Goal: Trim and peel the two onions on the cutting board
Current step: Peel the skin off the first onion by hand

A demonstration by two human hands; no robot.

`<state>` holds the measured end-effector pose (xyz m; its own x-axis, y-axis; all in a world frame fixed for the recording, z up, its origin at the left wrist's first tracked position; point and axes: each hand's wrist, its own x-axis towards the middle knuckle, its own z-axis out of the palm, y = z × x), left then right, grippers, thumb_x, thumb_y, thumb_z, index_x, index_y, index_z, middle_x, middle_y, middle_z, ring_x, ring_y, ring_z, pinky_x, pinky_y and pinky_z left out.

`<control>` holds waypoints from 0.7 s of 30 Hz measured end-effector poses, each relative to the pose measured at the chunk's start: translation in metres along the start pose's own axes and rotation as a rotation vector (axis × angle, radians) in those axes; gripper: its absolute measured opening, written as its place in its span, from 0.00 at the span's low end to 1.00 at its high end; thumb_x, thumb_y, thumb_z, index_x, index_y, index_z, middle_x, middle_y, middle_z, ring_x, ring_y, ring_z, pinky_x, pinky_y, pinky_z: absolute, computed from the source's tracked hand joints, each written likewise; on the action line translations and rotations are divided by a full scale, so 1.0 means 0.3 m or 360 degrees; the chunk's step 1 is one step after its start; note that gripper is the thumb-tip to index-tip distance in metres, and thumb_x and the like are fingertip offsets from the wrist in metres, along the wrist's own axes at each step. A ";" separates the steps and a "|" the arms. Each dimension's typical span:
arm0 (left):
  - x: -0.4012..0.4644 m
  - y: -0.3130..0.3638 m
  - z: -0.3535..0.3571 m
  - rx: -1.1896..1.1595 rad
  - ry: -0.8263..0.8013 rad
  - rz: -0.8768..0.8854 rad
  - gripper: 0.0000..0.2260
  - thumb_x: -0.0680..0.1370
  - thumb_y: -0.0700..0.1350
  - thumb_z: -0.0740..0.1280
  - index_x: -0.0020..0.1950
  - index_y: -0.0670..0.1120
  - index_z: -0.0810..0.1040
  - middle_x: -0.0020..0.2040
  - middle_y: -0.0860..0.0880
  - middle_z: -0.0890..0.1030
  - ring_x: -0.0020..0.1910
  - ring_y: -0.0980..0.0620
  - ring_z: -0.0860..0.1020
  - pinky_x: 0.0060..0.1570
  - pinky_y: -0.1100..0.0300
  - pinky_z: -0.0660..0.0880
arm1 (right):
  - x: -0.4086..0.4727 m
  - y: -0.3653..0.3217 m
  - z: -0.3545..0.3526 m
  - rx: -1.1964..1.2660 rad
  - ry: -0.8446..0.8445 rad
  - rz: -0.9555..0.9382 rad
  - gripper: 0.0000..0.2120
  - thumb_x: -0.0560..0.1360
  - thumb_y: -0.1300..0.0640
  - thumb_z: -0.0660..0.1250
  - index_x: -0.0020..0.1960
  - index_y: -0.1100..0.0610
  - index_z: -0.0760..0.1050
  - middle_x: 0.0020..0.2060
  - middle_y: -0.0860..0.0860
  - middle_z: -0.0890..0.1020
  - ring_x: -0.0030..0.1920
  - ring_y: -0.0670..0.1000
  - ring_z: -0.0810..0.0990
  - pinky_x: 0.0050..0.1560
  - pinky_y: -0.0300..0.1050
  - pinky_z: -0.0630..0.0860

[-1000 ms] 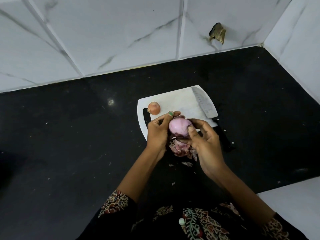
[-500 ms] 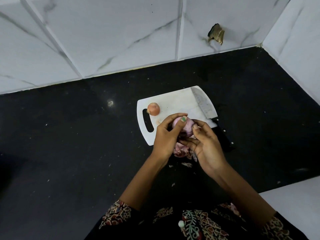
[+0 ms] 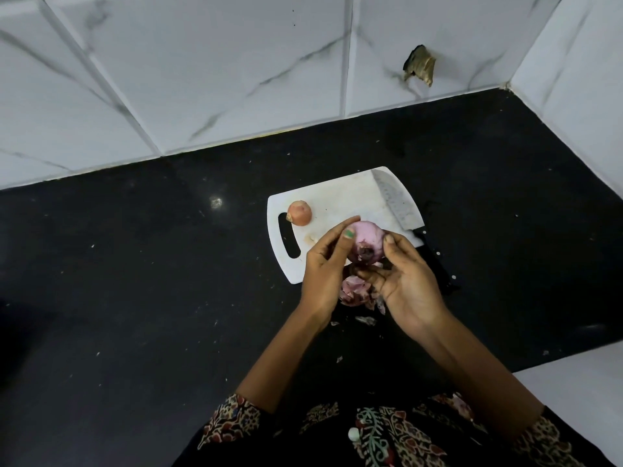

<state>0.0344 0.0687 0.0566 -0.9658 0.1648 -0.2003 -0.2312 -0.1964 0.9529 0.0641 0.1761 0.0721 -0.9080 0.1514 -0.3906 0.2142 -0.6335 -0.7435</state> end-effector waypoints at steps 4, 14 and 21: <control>-0.006 0.011 -0.001 -0.0061 -0.0074 0.0010 0.12 0.78 0.41 0.65 0.61 0.42 0.79 0.57 0.45 0.82 0.58 0.50 0.79 0.59 0.57 0.76 | -0.006 0.007 -0.006 -0.0041 -0.0038 0.0038 0.12 0.81 0.58 0.55 0.56 0.63 0.73 0.44 0.58 0.81 0.37 0.52 0.83 0.37 0.42 0.81; -0.023 -0.013 0.046 -0.0108 0.0298 0.0040 0.15 0.83 0.45 0.56 0.46 0.42 0.81 0.42 0.44 0.82 0.41 0.48 0.79 0.43 0.55 0.77 | -0.014 0.048 0.010 -0.0698 -0.0088 0.0069 0.21 0.76 0.44 0.61 0.63 0.55 0.72 0.52 0.57 0.81 0.48 0.54 0.83 0.41 0.46 0.78; 0.007 -0.029 0.002 -0.0164 0.0360 -0.0153 0.14 0.82 0.43 0.60 0.45 0.46 0.84 0.49 0.41 0.84 0.52 0.38 0.81 0.52 0.46 0.78 | -0.013 0.023 0.017 -0.0358 -0.0054 0.0129 0.18 0.79 0.47 0.56 0.57 0.61 0.73 0.36 0.60 0.80 0.29 0.54 0.80 0.31 0.43 0.79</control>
<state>0.0344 0.0712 0.0480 -0.9380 -0.0304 -0.3454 -0.3225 -0.2895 0.9012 0.0671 0.1673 0.0713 -0.8953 0.0787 -0.4385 0.3585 -0.4571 -0.8140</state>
